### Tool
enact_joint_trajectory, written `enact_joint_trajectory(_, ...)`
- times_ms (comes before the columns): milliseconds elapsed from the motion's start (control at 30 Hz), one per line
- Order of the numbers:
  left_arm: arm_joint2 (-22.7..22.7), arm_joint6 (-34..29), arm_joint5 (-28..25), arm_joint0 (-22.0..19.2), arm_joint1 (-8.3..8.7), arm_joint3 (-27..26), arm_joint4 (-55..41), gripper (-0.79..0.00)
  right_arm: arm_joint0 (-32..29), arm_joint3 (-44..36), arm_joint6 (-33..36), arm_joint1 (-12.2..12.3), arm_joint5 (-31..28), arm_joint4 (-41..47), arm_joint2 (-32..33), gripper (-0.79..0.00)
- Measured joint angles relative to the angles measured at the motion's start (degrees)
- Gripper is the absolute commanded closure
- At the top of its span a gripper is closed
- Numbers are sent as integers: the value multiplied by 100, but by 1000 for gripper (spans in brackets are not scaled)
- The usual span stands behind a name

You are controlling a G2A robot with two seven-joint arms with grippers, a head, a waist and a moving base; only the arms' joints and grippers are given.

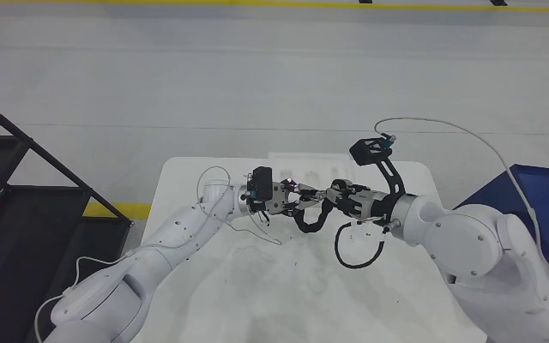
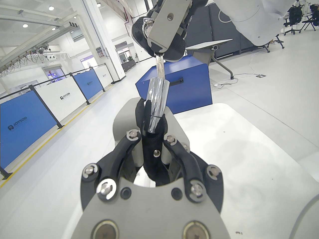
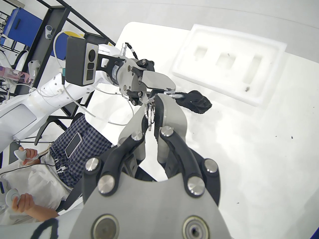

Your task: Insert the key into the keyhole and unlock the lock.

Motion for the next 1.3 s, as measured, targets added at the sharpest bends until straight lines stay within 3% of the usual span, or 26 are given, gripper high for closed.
enact_joint_trajectory(867,-95,-252,-253,113,2,-110,-585,0,-53,96,-377,-39,-88,120,-67,0)
enact_joint_trajectory(1300,-64,-185,-185,88,12,-167,-281,0,147,307,-101,-52,-127,88,-186,0)
